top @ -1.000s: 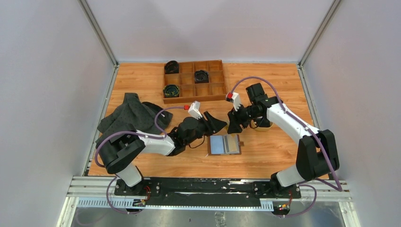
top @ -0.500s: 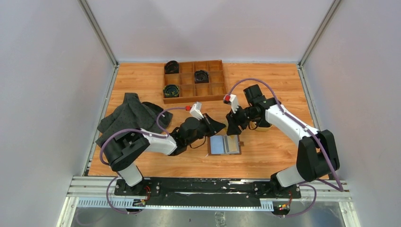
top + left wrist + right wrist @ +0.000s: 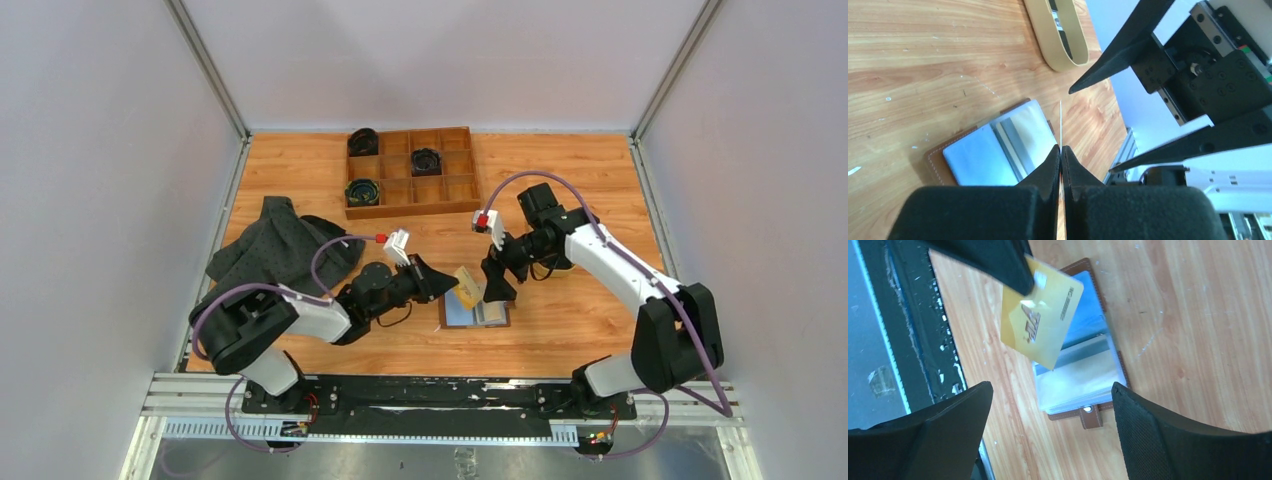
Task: Put the credit cards into the card holder
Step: Pick up the credit card from the storage box.
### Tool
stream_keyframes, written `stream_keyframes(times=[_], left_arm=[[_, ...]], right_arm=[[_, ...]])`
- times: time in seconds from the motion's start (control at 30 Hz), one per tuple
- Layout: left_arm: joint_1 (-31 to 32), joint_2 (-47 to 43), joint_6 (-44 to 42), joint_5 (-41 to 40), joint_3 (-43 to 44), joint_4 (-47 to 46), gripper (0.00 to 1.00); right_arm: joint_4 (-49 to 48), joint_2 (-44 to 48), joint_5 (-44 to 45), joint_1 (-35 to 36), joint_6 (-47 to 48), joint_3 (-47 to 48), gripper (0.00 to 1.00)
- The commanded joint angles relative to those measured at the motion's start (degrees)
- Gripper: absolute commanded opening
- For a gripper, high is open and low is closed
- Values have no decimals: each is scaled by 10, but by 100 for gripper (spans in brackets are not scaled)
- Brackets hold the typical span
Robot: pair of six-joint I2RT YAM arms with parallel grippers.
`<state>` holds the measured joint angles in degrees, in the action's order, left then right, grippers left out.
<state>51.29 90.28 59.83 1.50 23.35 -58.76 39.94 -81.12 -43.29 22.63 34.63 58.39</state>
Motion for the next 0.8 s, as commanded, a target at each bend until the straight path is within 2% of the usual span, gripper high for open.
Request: stream_keyframes(times=[0.0, 0.07, 0.3, 0.4, 0.77], left_arm=[[-19, -71, -84, 74, -39, -36, 0], [-27, -102, -112, 104, -56, -17, 0], [-36, -216, -207, 169, -50, 169, 0], [-39, -236, -220, 198, -55, 182, 0], [-43, -212, -239, 256, -49, 183, 0]], right_arm=[[67, 31, -52, -8, 77, 16, 92], [74, 40, -61, -17, 85, 15, 93], [76, 59, -75, -33, 91, 7, 94], [76, 63, -81, -40, 91, 4, 100], [74, 63, -86, -59, 90, -13, 100]])
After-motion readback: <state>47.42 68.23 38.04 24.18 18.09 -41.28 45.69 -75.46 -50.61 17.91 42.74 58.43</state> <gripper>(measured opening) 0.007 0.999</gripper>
